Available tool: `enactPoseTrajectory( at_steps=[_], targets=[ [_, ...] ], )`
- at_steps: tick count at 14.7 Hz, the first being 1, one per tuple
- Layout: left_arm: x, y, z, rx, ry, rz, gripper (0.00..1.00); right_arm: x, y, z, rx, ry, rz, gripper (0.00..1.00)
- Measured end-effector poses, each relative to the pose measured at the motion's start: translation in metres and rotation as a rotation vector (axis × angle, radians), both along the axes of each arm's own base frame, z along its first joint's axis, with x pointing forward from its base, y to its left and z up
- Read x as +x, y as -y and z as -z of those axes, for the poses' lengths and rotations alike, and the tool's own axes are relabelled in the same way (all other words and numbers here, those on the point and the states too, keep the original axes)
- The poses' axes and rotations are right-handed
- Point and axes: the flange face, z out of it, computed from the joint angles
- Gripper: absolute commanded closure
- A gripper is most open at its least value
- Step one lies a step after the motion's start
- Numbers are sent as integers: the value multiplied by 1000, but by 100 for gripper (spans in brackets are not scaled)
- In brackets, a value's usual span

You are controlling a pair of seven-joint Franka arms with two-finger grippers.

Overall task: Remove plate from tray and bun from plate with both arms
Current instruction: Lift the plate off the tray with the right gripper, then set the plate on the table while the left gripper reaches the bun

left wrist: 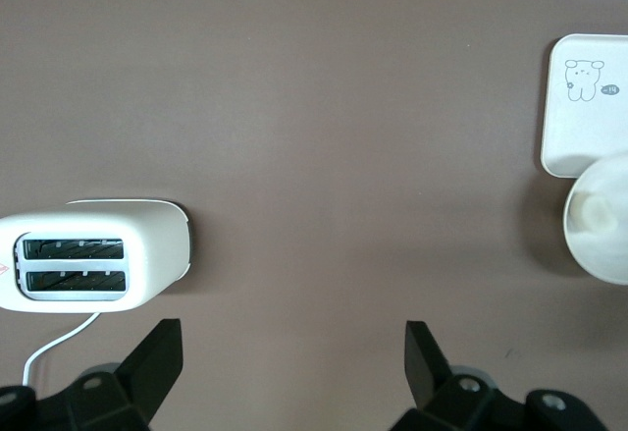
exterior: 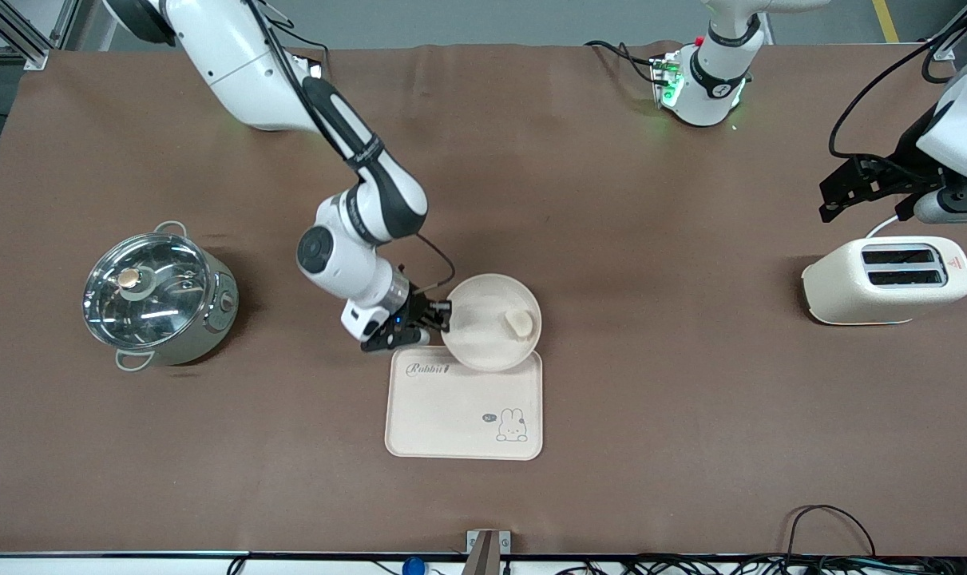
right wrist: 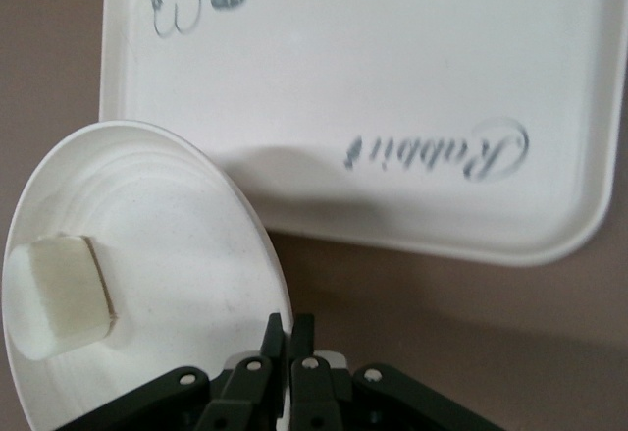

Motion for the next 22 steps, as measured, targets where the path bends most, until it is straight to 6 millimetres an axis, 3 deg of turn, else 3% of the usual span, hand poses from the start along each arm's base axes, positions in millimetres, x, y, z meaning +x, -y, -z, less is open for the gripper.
enactPoseTrajectory(
  at_steps=[2, 5, 6, 8, 9, 10, 14, 16, 17, 19, 22],
  targets=[
    [0, 0, 0, 0, 0, 0, 0, -29, 5, 14, -22, 15, 7, 100],
    [0, 0, 0, 0, 0, 0, 0, -51, 15, 30, -53, 18, 13, 100],
    [0, 0, 0, 0, 0, 0, 0, -54, 18, 31, -58, 16, 15, 92],
    [0, 0, 0, 0, 0, 0, 0, -56, 20, 27, -56, 15, 20, 31],
    [0, 0, 0, 0, -1, 0, 0, -56, 21, 24, -48, 11, 37, 11],
    [0, 0, 0, 0, -1, 0, 0, -56, 22, 22, -38, 5, 57, 0],
    [-2, 3, 2, 2, -17, 6, 0, -50, 22, -5, -2, 31, 90, 0],
    [-4, 10, 5, 0, -37, 1, 0, -38, 34, -27, 15, 47, 115, 0],
    [-5, 20, 9, -14, -48, -25, 0, -31, 46, -38, 24, 27, 123, 0],
    [0, 61, 26, -56, -65, -98, 0, -13, 81, -63, 40, -32, 129, 0],
    [11, 169, 79, -109, -56, -197, 0, 9, 135, -105, -14, -30, 79, 0]
  ],
)
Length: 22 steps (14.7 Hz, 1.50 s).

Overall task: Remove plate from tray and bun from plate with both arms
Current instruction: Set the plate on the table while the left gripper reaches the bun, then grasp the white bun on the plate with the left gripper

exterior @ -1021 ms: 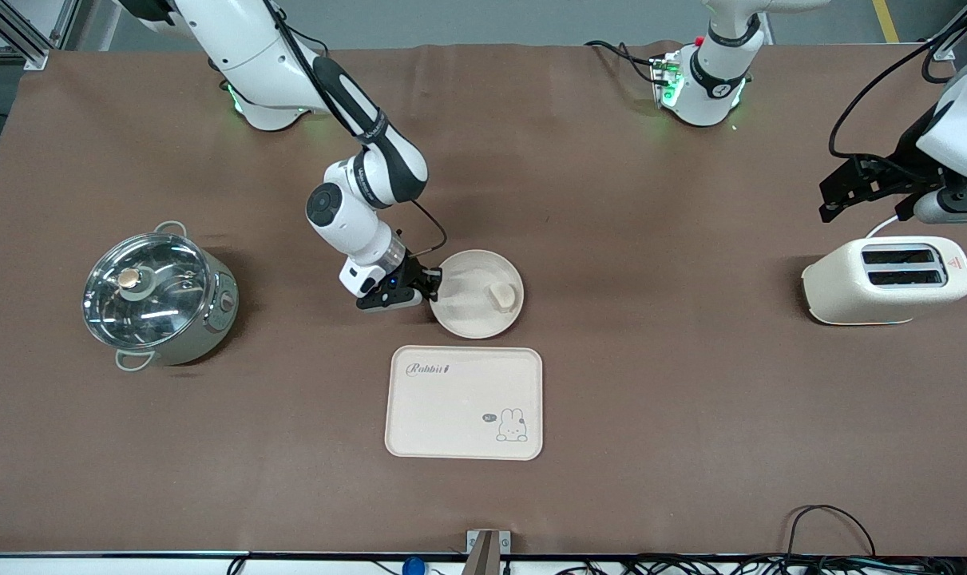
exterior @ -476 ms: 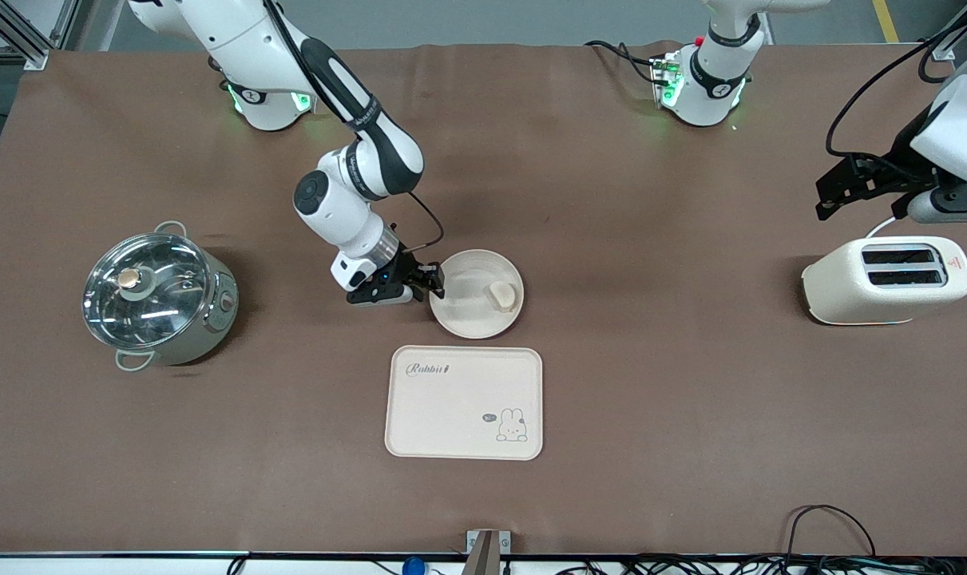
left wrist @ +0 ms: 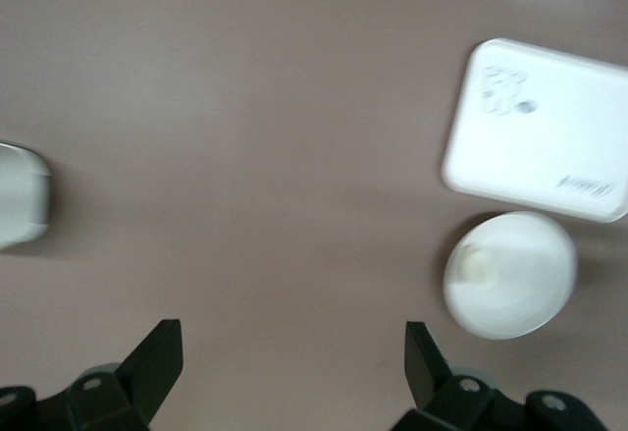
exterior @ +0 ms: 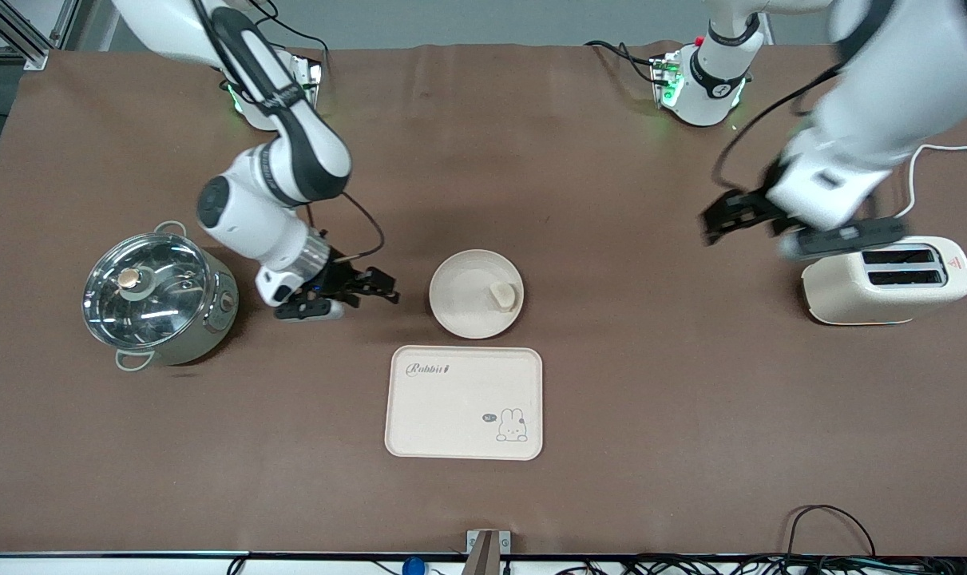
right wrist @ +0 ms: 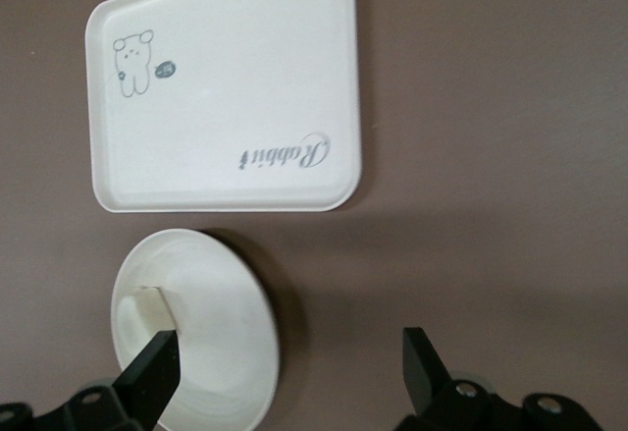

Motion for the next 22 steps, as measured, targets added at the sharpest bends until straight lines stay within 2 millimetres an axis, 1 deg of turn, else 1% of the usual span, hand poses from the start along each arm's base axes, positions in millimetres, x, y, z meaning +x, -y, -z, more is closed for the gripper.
enactPoseTrajectory(
  at_steps=[1, 2, 3, 4, 5, 6, 7, 8, 9, 10, 11, 13, 16, 18, 20, 21, 22],
  targets=[
    [0, 37, 22, -10, -1, -26, 0, 5, 13, -12, -16, -1, -12, 0],
    [-5, 98, 70, 4, -1, -34, 0, 14, 32, -33, -28, -8, -25, 0],
    [-4, 110, 84, 24, 21, -43, 0, 17, 37, -41, -60, -16, -64, 0],
    [-4, 131, 104, 33, 54, -77, 0, 26, 45, -58, -108, -34, -112, 0],
    [-7, 159, 133, 24, 78, -114, 0, 37, 59, -84, -140, -43, -136, 0],
    [-13, 188, 168, 10, 91, -146, 0, 47, 77, -111, -163, -48, -141, 0],
    [-20, 212, 204, 0, 93, -172, 0, 55, 98, -136, -183, -51, -134, 0],
    [-28, 231, 238, -2, 93, -189, 0, 59, 121, -158, -206, -54, -128, 0],
    [-36, 245, 265, 5, 90, -199, 0, 61, 141, -178, -233, -57, -130, 0],
    [-43, 254, 286, 19, 90, -205, 0, 59, 157, -196, -260, -66, -132, 0],
    [-48, 261, 303, 30, 96, -213, 0, 55, 172, -213, -286, -86, -128, 0],
    [-57, 272, 326, 34, 120, -235, 0, 40, 197, -241, -318, -136, -114, 0],
    [-65, 276, 355, 56, 116, -264, 0, 16, 225, -277, -382, -140, -108, 0],
    [-67, 276, 364, 63, 109, -264, 0, 2, 246, -297, -401, -134, -92, 0],
    [-67, 276, 366, 66, 107, -264, 1, -7, 266, -313, -409, -112, -84, 0],
    [-68, 276, 366, 66, 107, -266, 3, -9, 271, -319, -412, -100, -83, 0],
    [-68, 276, 366, 66, 106, -267, 10, -11, 272, -323, -413, -95, -83, 0]
  ],
)
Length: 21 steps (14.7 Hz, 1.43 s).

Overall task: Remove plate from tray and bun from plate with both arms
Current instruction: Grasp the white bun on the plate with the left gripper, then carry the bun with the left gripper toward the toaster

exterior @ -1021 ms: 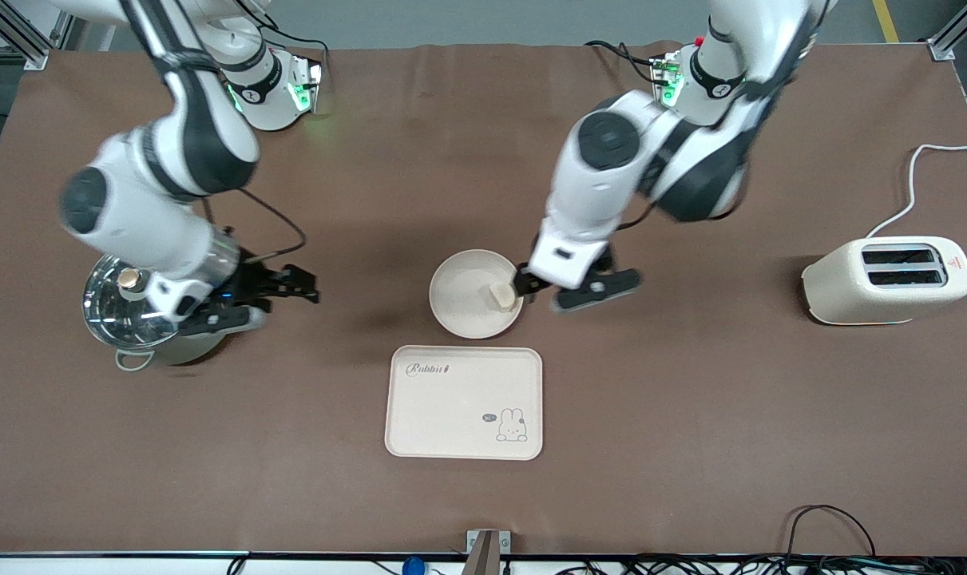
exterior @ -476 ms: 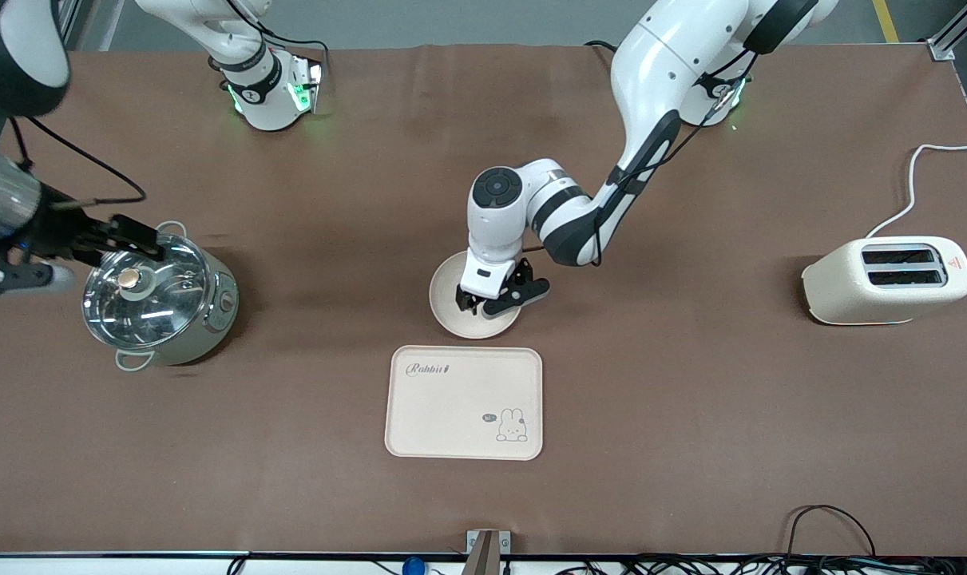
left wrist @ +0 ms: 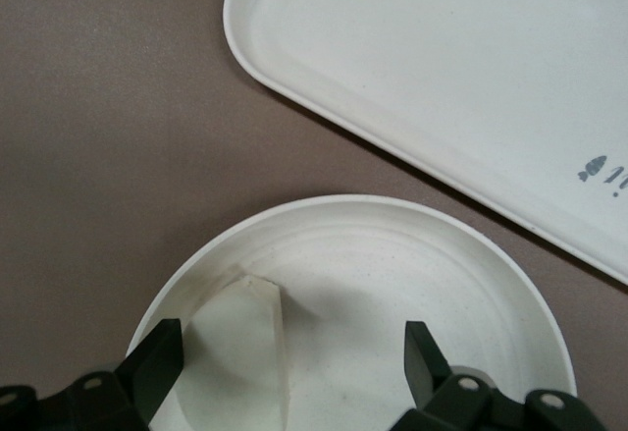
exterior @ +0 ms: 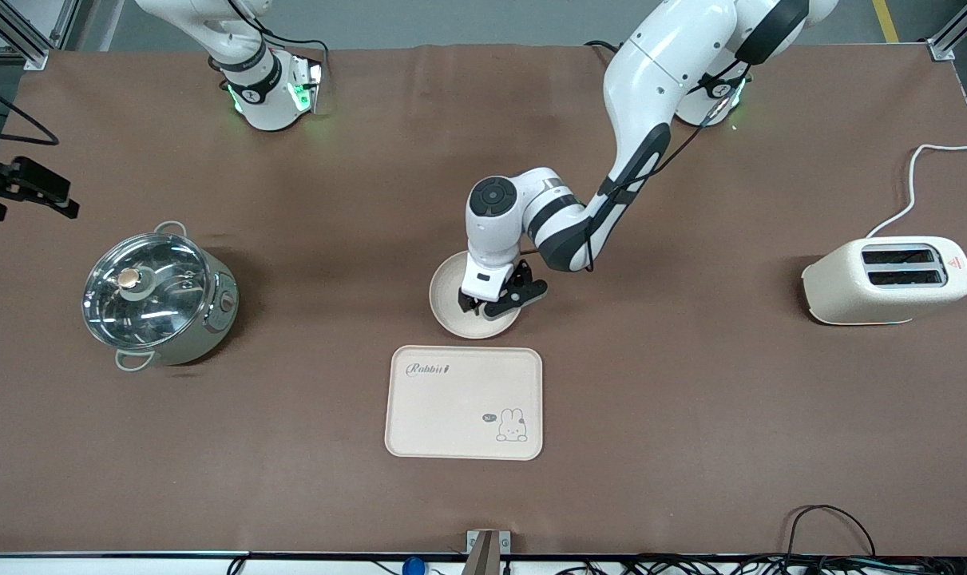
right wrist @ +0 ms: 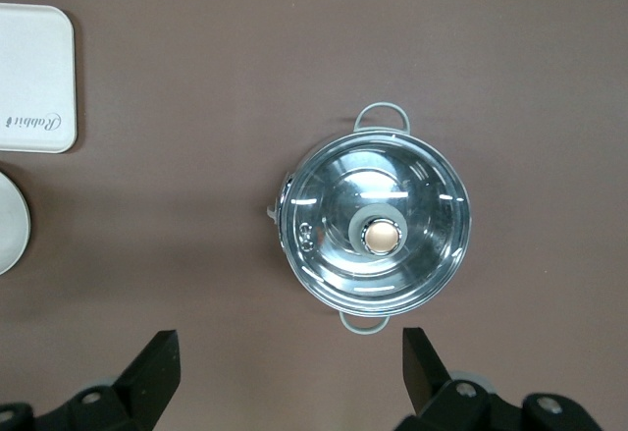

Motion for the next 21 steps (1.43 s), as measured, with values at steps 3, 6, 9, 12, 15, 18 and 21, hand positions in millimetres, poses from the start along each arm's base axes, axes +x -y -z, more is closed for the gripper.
enactPoseTrajectory(
  at_steps=[3, 6, 9, 12, 15, 18, 21],
  targets=[
    [0, 0, 0, 0, 0, -1, 42, -1, -3, 0, 0, -7, -7, 0],
    [-1, 1, 0, -4, 1, 0, 67, -3, -5, 1, 1, -26, -9, 0],
    [-3, 1, 3, -14, 3, -17, 84, -4, -5, 2, 1, -38, 21, 0],
    [-3, 1, 3, -18, 3, -24, 99, -4, -5, 2, 0, -38, 29, 0],
    [-4, 2, 2, -19, 5, -23, 100, -4, -6, 2, 0, -38, 27, 0],
    [-1, 0, -17, 20, 3, -10, 100, -4, -6, 2, 0, -40, 29, 0],
    [11, -18, -89, 94, -22, 86, 100, -4, -6, 3, 0, -41, 30, 0]
  ],
)
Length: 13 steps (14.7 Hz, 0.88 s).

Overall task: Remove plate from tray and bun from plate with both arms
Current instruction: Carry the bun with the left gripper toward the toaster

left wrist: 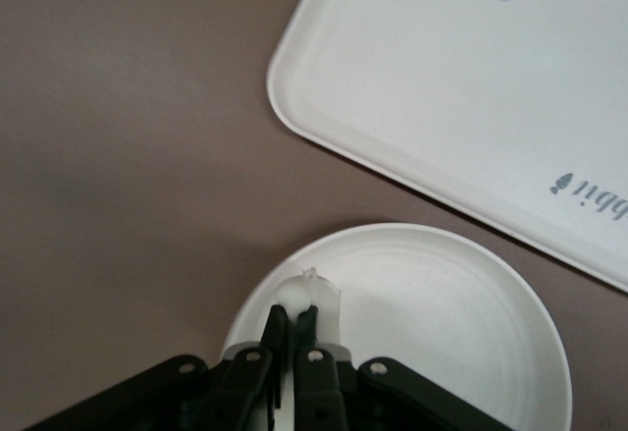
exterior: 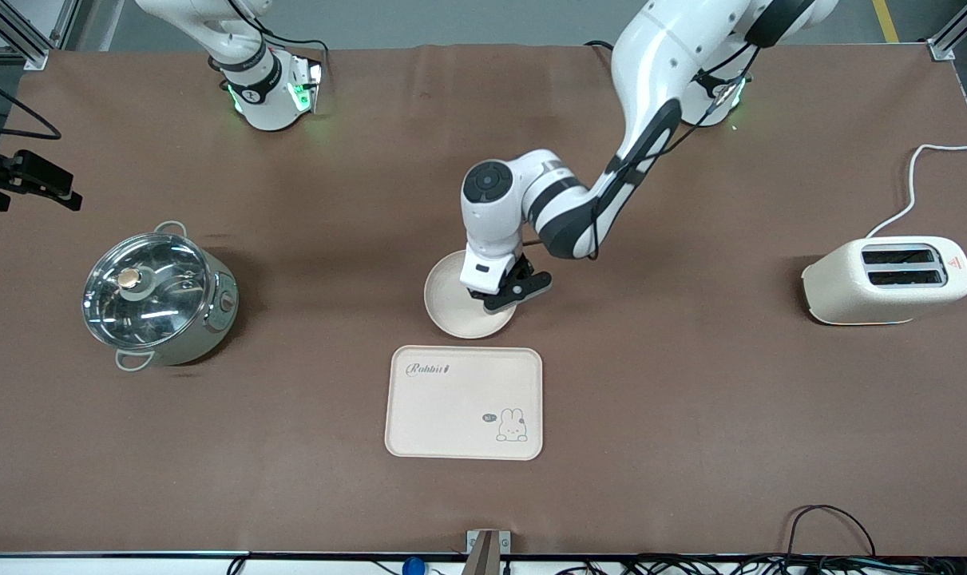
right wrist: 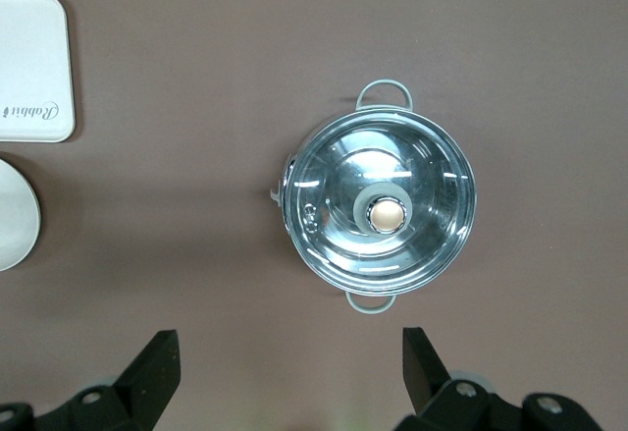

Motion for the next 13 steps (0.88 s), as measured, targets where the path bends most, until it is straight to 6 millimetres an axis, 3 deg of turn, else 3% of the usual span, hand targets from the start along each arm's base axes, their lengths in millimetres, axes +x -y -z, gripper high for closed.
enactPoseTrajectory(
  at_steps=[1, 3, 5, 7, 10, 13],
  targets=[
    [10, -18, -28, 12, -22, 41, 100, 0, 0, 0, 0, 0, 0, 0],
    [44, -82, -72, 24, -64, 127, 100, 0, 0, 0, 0, 1, -1, 0],
    [77, -166, -81, 21, -94, 189, 100, 0, -1, 0, 0, 1, -2, 0],
    [92, -235, -60, -10, -114, 234, 100, 0, -1, 0, 0, 1, -2, 0],
    [87, -309, -11, -98, -109, 289, 98, 0, 0, 0, 0, 1, 0, 0],
    [77, -382, 30, -138, -80, 348, 83, 0, 0, 0, 0, 0, 0, 0]
  ],
)
